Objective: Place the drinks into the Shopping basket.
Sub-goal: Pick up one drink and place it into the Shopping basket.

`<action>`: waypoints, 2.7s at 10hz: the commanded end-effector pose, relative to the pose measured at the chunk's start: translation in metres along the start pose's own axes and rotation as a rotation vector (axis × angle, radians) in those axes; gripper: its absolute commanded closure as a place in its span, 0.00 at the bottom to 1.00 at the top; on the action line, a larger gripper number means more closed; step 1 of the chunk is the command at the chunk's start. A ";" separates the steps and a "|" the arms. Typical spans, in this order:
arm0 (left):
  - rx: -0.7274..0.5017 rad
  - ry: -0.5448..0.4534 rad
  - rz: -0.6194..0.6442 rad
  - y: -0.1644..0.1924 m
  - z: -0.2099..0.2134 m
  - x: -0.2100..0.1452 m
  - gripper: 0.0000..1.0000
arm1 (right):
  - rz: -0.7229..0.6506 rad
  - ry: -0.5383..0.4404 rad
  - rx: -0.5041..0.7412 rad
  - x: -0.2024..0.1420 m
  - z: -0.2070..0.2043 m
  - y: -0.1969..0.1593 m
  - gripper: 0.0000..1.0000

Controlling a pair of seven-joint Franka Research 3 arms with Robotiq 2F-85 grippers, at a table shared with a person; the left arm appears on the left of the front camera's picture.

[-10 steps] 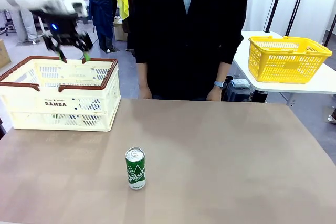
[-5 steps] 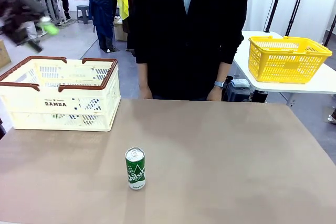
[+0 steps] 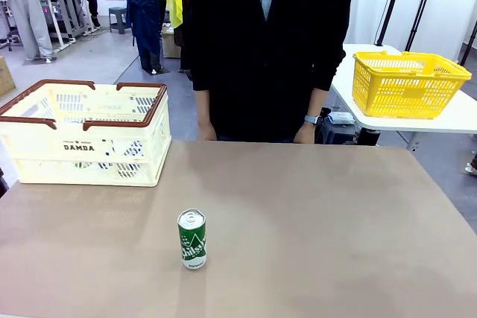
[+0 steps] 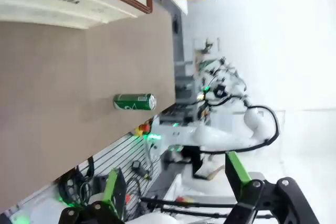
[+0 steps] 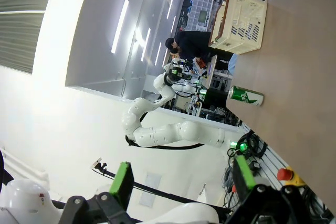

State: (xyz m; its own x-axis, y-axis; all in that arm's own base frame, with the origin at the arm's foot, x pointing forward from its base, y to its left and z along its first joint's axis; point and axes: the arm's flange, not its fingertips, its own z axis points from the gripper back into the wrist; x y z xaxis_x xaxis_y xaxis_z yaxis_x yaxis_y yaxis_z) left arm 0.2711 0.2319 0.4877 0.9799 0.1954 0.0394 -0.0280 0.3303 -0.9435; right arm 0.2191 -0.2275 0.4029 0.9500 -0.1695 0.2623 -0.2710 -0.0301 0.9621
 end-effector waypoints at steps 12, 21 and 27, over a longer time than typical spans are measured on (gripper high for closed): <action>0.055 0.056 -0.046 -0.031 -0.008 0.016 0.00 | -0.013 -0.004 0.003 0.000 0.001 0.004 0.00; 0.721 0.092 -0.119 -0.169 -0.228 -0.017 0.00 | -0.013 -0.004 0.003 0.000 0.001 0.004 0.00; 1.108 -0.039 -0.300 -0.178 -0.431 -0.068 0.00 | -0.013 -0.004 0.003 0.000 0.001 0.004 0.00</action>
State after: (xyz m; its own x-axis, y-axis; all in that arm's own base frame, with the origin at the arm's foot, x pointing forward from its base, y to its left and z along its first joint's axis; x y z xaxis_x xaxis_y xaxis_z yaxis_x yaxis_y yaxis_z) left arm 0.2881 -0.2351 0.5197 0.9751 -0.0700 0.2103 0.0965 0.9882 -0.1186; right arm 0.2190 -0.2266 0.4026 0.9502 -0.1692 0.2617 -0.2705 -0.0313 0.9622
